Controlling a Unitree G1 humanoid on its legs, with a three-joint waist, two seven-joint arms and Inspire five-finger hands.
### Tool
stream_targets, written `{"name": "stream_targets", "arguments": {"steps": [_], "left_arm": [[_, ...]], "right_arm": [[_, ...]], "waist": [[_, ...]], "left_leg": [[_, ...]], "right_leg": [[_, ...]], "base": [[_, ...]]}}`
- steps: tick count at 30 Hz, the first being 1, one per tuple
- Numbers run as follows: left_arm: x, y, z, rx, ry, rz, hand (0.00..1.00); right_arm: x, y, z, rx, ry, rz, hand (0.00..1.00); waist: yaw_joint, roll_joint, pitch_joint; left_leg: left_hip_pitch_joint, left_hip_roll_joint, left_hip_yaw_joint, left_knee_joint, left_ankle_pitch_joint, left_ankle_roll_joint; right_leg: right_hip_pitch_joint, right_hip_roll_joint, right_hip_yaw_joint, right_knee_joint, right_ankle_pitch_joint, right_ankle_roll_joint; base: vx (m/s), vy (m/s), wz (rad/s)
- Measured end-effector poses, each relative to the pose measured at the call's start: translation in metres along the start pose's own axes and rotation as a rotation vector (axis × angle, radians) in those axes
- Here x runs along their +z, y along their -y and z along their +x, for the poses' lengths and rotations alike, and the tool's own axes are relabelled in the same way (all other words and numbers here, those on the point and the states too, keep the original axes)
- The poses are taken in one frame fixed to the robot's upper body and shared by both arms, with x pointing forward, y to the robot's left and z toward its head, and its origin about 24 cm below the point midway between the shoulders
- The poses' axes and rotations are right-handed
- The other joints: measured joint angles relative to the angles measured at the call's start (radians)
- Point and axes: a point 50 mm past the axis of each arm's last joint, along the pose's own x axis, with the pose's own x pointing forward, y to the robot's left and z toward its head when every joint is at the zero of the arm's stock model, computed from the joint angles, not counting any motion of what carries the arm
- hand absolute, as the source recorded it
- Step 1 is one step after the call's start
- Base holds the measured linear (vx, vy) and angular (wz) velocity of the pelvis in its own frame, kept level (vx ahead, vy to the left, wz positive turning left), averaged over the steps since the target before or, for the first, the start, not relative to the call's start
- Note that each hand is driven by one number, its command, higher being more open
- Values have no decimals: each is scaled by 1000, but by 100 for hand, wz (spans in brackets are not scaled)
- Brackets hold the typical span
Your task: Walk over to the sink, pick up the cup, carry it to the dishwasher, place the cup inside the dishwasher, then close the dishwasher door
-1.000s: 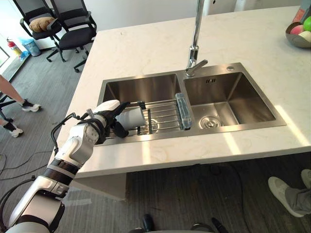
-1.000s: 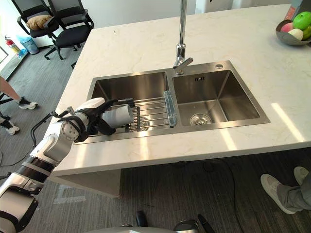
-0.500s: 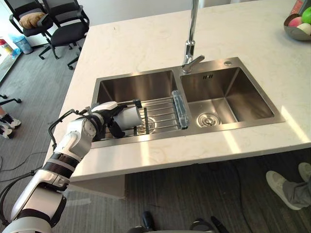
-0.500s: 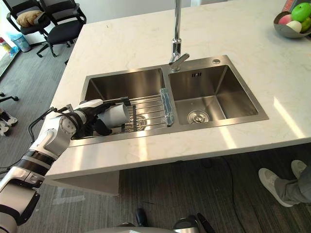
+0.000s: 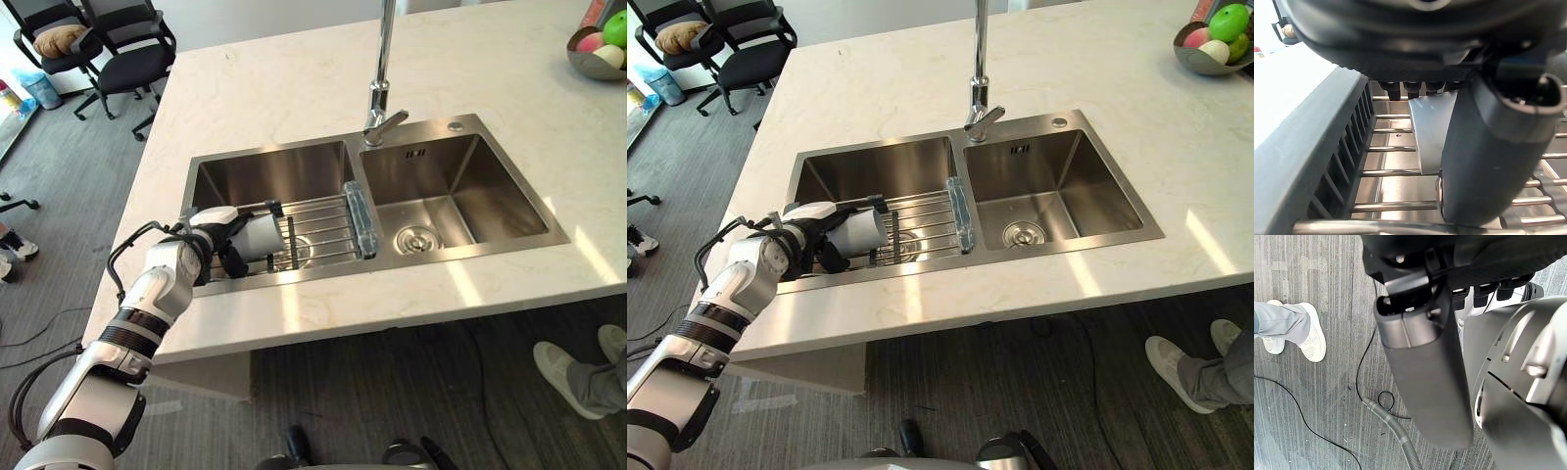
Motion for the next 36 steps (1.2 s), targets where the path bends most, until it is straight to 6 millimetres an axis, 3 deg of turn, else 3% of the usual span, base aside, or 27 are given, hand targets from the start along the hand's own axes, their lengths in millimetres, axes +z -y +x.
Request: {"name": "stream_targets", "arguments": {"steps": [13, 22, 25, 28, 36], "left_arm": [[4, 3, 5, -5, 40, 44, 0], [1, 19, 1, 162, 179, -65, 0], [8, 19, -11, 245, 283, -151, 0], [10, 16, -29, 339, 348, -247, 0], [0, -41, -91, 785, 550, -492, 0]], "right_arm": [[-1, -5, 1, 16, 4, -59, 100], [1, -7, 1, 29, 15, -93, 100], [-1, -9, 2, 41, 9, -106, 100], [0, -1, 0, 24, 10, -104, 100], [10, 16, -3, 11, 55, 40, 100]], "waist": [[-11, -3, 2], [-8, -2, 3], [-4, -21, 19], [19, -22, 20], [106, -16, 21]], "left_leg": [[0, -2, 4, 0, -8, 0], [0, -8, -12, 0, -5, 3], [-3, -11, -30, 0, -2, 6], [-8, -15, -50, 1, -1, 7], [-10, -28, -115, 13, -3, 8]], "right_leg": [[2, -1, -1, -4, 0, 0], [11, -6, -22, -4, -1, 0], [18, -7, -52, -4, -1, 0], [23, -9, -84, -4, -1, 1], [44, -22, -137, 37, -39, 5]], "base": [[0, 0, -1], [1, 0, 5], [9, -15, 14], [31, -20, 15], [-14, -24, 22]]}}
